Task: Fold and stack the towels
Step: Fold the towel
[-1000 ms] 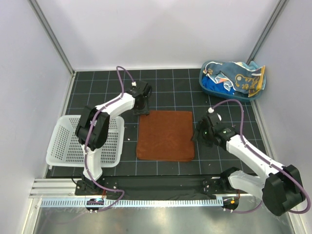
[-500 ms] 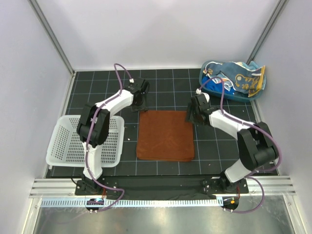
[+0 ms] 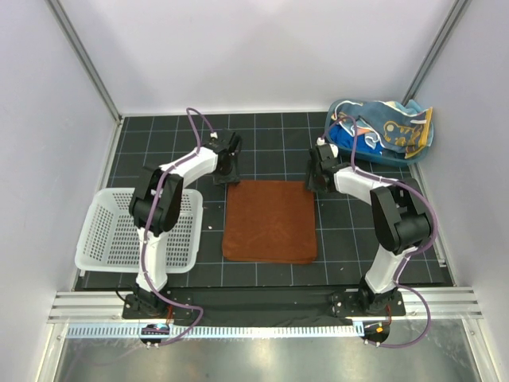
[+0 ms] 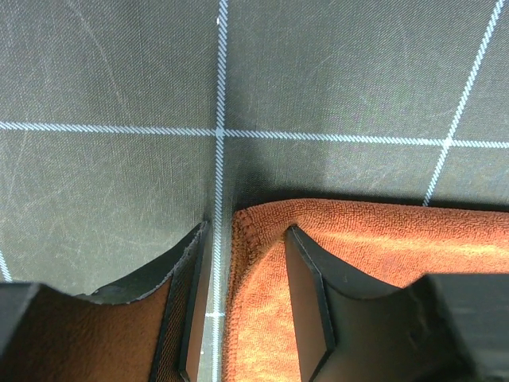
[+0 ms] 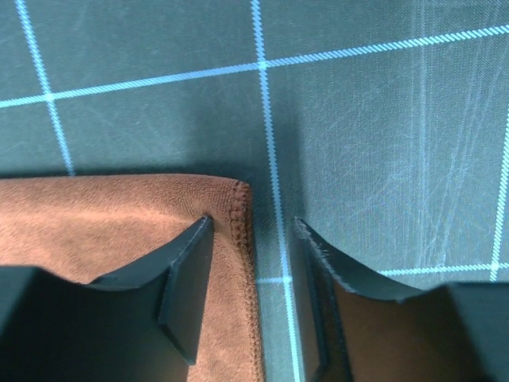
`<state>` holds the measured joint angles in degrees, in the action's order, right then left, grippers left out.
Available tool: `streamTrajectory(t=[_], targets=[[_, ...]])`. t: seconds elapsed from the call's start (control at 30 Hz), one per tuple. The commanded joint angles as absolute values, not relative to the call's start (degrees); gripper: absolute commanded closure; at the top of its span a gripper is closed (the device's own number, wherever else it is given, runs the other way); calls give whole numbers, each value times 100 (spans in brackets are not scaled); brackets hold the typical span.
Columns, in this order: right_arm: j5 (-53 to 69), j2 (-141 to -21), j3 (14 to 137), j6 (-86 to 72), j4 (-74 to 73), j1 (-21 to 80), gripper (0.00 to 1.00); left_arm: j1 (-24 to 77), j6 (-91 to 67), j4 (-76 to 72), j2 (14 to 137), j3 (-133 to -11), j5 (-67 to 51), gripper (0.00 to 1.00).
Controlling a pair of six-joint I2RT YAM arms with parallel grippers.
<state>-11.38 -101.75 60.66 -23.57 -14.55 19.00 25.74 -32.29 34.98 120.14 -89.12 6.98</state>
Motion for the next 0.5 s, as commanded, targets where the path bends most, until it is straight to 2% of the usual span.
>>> streamTrajectory(t=[0.0,0.47], targets=[[-1143,-10274,6302,-2259,-1152,1828,52,2540,-3155,3217,12120,-9070,642,55],[-440,-10538,6284,-2197,-564,1591,61,2443,-3103,2708,12182,-8825,440,59]])
